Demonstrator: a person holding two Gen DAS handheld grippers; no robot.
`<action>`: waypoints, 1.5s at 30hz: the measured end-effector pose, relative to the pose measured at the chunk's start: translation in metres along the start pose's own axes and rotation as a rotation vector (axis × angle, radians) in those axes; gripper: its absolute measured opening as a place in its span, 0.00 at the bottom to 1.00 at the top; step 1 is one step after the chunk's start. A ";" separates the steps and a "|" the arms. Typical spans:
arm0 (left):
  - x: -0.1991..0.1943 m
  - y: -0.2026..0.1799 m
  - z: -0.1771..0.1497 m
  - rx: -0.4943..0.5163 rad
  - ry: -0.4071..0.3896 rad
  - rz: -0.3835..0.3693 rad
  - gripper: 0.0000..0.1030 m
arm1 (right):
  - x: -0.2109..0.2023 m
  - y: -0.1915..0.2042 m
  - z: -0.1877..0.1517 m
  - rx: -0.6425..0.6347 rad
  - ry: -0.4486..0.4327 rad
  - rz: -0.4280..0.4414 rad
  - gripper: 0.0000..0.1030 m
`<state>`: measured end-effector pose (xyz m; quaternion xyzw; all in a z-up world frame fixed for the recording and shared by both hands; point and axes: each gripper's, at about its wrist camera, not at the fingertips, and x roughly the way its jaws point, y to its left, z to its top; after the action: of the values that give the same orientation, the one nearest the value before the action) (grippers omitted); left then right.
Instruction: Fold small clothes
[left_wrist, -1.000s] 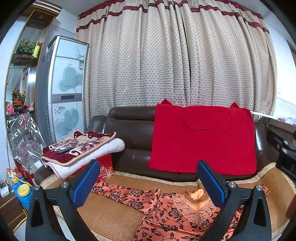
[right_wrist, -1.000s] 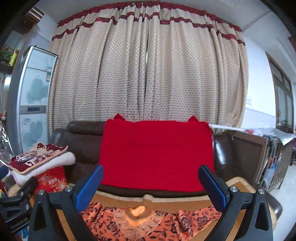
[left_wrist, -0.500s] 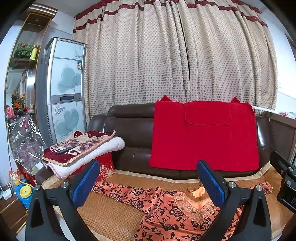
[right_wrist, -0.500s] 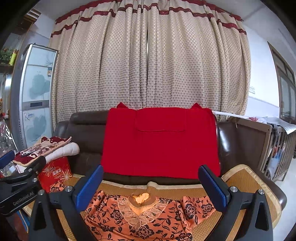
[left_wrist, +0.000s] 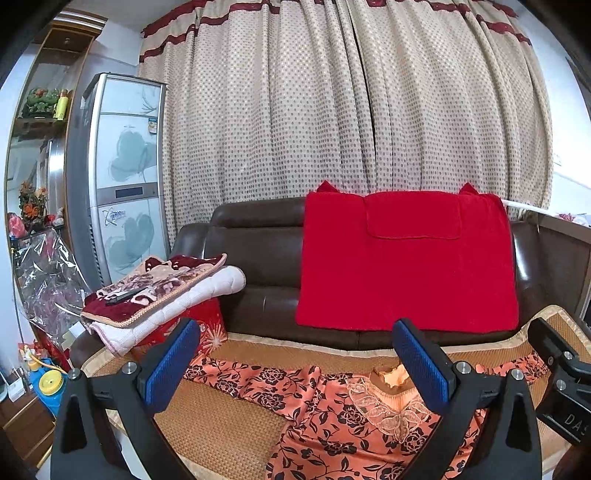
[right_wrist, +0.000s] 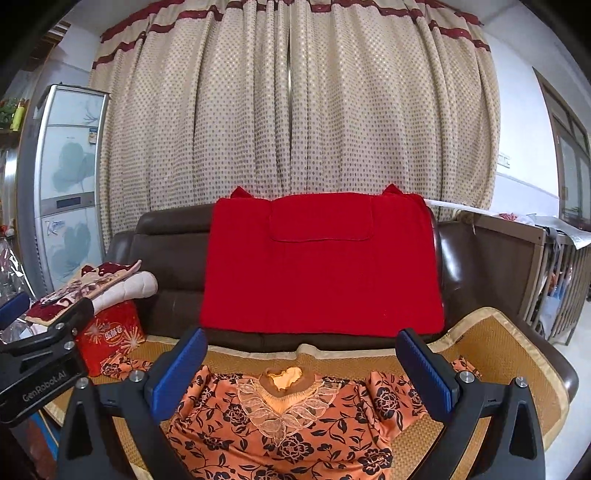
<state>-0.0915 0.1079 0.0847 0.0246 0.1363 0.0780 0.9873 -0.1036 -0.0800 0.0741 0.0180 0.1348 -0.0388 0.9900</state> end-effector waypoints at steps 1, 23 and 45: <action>0.002 -0.001 -0.001 0.003 0.004 -0.001 1.00 | 0.001 0.000 0.000 0.000 0.004 -0.001 1.00; 0.087 -0.060 -0.036 0.075 0.147 -0.077 1.00 | 0.082 -0.022 -0.033 0.000 0.133 -0.060 1.00; 0.306 -0.150 -0.191 0.064 0.533 -0.180 1.00 | 0.284 -0.418 -0.225 1.078 0.320 -0.113 0.90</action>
<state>0.1695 0.0145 -0.1907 0.0225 0.3952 -0.0105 0.9183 0.0755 -0.5068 -0.2290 0.5193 0.2453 -0.1520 0.8044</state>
